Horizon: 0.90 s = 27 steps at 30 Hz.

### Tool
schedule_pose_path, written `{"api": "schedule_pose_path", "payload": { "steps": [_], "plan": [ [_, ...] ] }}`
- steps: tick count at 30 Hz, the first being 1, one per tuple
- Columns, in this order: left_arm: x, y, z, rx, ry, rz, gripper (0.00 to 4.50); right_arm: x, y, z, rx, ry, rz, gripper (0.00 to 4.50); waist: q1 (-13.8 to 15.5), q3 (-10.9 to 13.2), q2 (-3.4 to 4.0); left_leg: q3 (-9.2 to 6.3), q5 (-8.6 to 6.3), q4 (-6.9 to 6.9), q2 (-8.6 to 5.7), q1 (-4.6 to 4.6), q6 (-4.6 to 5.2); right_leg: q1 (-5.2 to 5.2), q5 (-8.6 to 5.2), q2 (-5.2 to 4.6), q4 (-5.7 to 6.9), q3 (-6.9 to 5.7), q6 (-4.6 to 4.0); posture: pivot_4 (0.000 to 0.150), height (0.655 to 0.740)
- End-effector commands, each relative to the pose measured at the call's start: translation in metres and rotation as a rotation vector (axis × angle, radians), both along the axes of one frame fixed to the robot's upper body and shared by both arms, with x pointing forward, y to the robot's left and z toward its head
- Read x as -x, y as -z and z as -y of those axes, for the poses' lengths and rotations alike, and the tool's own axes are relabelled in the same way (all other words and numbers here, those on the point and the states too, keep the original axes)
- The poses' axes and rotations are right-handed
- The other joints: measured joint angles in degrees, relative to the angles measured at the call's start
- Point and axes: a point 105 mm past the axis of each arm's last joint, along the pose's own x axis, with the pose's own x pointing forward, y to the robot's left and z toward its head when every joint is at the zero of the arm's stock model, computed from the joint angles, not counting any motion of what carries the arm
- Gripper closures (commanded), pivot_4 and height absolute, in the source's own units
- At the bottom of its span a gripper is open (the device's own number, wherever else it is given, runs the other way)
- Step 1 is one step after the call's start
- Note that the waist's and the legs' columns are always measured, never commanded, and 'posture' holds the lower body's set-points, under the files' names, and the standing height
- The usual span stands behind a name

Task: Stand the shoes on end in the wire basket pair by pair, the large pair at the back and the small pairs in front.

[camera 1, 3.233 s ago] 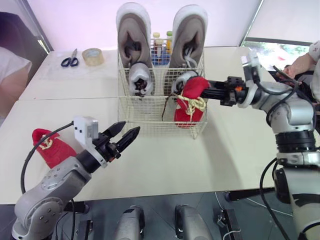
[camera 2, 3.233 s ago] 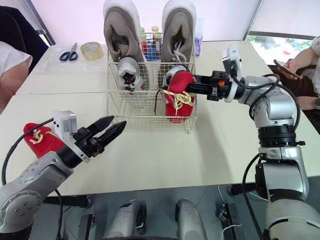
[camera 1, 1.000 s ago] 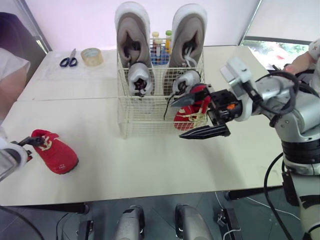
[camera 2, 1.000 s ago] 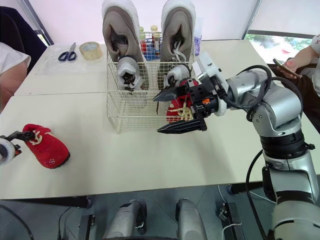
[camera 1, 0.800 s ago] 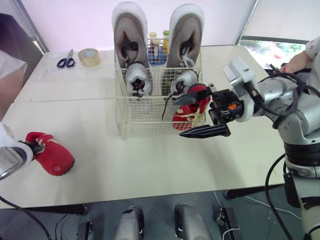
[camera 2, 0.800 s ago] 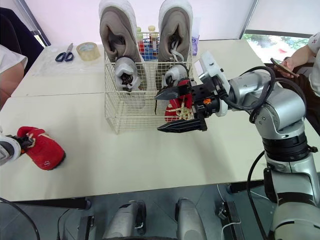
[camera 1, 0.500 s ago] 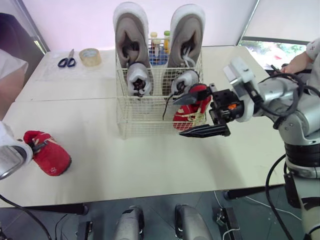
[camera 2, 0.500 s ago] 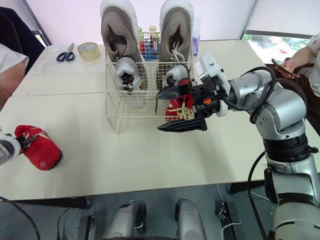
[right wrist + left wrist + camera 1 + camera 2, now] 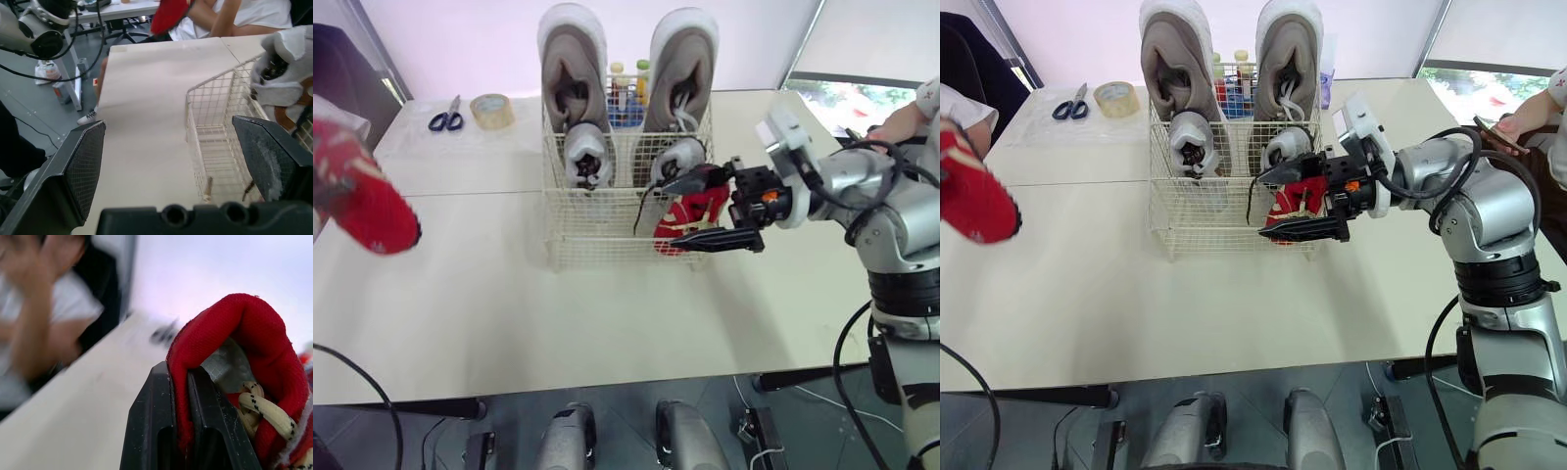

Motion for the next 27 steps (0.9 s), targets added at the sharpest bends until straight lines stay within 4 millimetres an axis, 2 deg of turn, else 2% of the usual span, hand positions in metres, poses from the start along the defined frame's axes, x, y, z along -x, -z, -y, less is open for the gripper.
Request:
{"api": "schedule_pose_path", "payload": {
  "steps": [1,4,10,20,27],
  "plan": [
    [0.019,-0.030,0.076,-0.225,0.248,0.236,4.46,0.003,-0.025,0.011,-0.049,0.036,0.054,0.00,0.2,0.0,0.00,0.04,-0.01,0.04,-0.03,0.00,0.02,0.08,0.00,0.00,-0.05,0.00,0.00,0.150,0.7400],
    [0.010,-0.017,0.112,-0.245,0.377,0.232,4.46,0.006,-0.030,0.016,-0.060,0.058,0.056,0.00,0.2,0.0,-0.01,0.14,0.00,0.14,-0.09,0.04,0.22,0.21,0.01,-0.01,-0.08,0.01,0.02,0.150,0.7400],
    [-0.012,0.003,0.145,-0.301,0.431,0.237,4.46,0.008,-0.031,0.020,-0.064,0.092,0.061,0.00,0.1,0.0,-0.03,0.06,0.07,0.34,-0.04,0.11,0.33,0.27,0.06,0.42,0.07,0.01,0.13,0.150,0.7400],
    [-0.041,0.015,0.174,-0.321,0.435,0.289,4.46,0.009,-0.035,0.024,-0.070,0.130,0.068,0.00,0.2,0.0,-0.05,-0.04,0.12,0.57,0.04,0.08,0.29,0.35,0.15,0.58,0.12,0.05,0.30,0.150,0.7400],
    [-0.051,0.038,0.183,-0.360,0.410,0.254,4.46,0.009,-0.036,0.023,-0.082,0.140,0.075,0.00,0.2,0.0,-0.06,-0.06,0.10,0.69,0.04,0.04,0.33,0.37,0.16,0.57,0.13,0.05,0.32,0.150,0.7400]
  ]
}}
